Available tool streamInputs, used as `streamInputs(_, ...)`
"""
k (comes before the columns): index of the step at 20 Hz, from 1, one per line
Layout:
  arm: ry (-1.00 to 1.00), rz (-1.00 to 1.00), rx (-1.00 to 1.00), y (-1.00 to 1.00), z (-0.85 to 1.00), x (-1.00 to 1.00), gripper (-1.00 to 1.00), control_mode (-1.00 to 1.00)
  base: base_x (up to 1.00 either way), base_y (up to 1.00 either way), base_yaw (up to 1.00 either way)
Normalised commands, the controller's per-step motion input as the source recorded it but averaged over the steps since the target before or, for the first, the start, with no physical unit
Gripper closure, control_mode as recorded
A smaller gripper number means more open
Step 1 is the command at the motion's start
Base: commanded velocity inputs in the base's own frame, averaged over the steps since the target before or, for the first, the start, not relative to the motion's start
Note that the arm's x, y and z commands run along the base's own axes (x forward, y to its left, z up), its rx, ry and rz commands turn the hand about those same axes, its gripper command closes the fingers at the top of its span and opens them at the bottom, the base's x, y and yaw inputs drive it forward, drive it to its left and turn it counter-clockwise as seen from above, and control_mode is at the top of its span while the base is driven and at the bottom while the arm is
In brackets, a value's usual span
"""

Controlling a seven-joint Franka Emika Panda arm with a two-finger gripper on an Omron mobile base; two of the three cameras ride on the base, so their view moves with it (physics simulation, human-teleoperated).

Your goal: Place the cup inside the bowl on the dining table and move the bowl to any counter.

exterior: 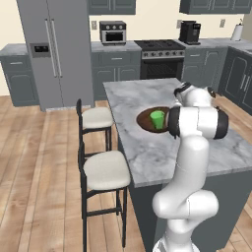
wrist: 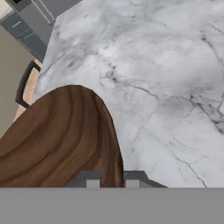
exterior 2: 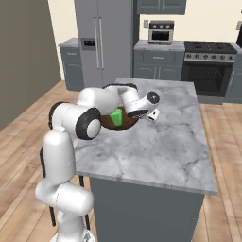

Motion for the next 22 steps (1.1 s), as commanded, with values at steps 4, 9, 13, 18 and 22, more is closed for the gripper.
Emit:
streamInputs(4,0.00,-0.04,0.09,-0.26,0.19,-0.09,1.00,-1.00,0.00,0.00,0.00)
streamInputs(9,0.00,-0.02,0.08,-0.23,0.18,-0.07,1.00,-1.00,0.00,0.00,0.00)
streamInputs(13,-0.01,0.00,0.09,-0.17,0.20,-0.20,1.00,-1.00,0.00,0.00,0.00)
streamInputs(18,0.00,0.00,0.07,-0.10,0.18,-0.33,1.00,-1.00,0.00,0.00,0.00)
streamInputs(22,0.00,0.00,0.04,-0.07,0.14,-0.35,1.00,-1.00,0.00,0.00,0.00)
